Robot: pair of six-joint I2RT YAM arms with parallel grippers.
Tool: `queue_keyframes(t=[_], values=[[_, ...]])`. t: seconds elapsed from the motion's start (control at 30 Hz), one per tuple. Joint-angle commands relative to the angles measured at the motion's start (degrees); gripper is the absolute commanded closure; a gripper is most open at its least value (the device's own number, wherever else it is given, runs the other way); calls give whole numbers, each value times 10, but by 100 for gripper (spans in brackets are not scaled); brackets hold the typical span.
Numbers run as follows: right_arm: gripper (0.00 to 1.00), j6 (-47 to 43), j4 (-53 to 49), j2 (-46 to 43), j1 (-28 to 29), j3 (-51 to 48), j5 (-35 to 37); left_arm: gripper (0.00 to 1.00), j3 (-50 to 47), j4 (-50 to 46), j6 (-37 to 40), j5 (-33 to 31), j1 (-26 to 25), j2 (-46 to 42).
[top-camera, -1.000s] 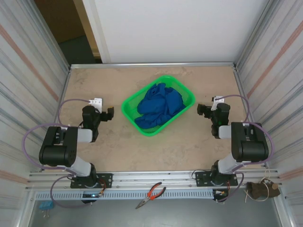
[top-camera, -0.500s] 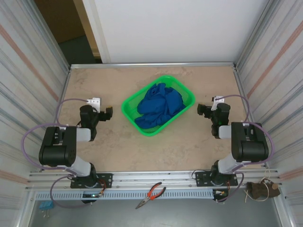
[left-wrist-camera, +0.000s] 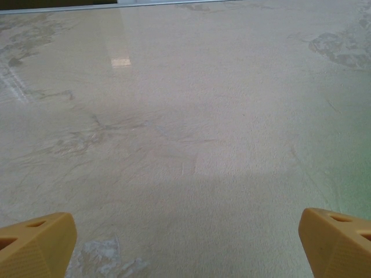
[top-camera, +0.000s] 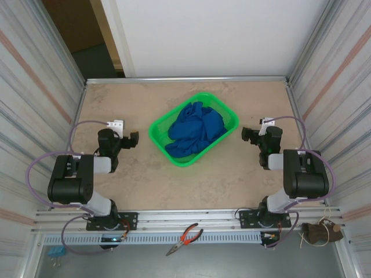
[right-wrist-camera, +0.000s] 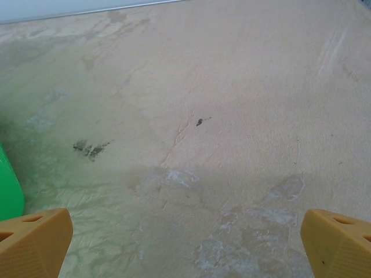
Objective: Fold the inside-out t-shirt
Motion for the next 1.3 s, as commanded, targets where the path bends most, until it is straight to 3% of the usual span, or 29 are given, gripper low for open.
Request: queue_keyframes(t=[0.0, 0.07, 0.17, 0.27, 0.33, 0.4, 0.5, 0.63, 0.73, 0.87, 0.93, 1.1, 1.27], values=[[1, 0, -39, -32, 14, 15, 48, 1, 6, 11, -2, 12, 3, -8], [1, -7, -148, -86, 39, 55, 108, 2, 9, 10, -9, -13, 4, -17], [1, 0, -260, -175, 57, 109, 155, 2, 54, -124, -16, -33, 2, -73], [1, 154, -453, -238, 40, 221, 198, 2, 93, -199, -30, -48, 0, -119], [1, 250, -588, -257, 4, 308, 136, 2, 105, -218, -53, -45, -1, -153], [1, 250, -629, -274, -20, 361, 1, 2, 128, -260, -92, -44, -2, -188], [1, 250, -659, -295, 10, 411, -84, 1, 178, -353, -135, -42, -9, -229], [4, 267, -725, -289, 149, 466, -52, 1, 245, -478, -187, -14, -23, -269], [6, 291, -725, -267, 307, 466, 13, 1, 296, -574, -227, 7, -36, -292], [9, 320, -704, -176, 505, 475, 102, 1, 343, -670, -262, 27, -55, -321], [11, 339, -688, -108, 572, 489, 113, 1, 352, -696, -278, 20, -60, -337], [16, 377, -645, 69, 672, 558, 77, 1, 366, -767, -308, -47, -59, -390], [18, 408, -617, 190, 704, 623, 40, 1, 352, -782, -338, -50, -54, -425]])
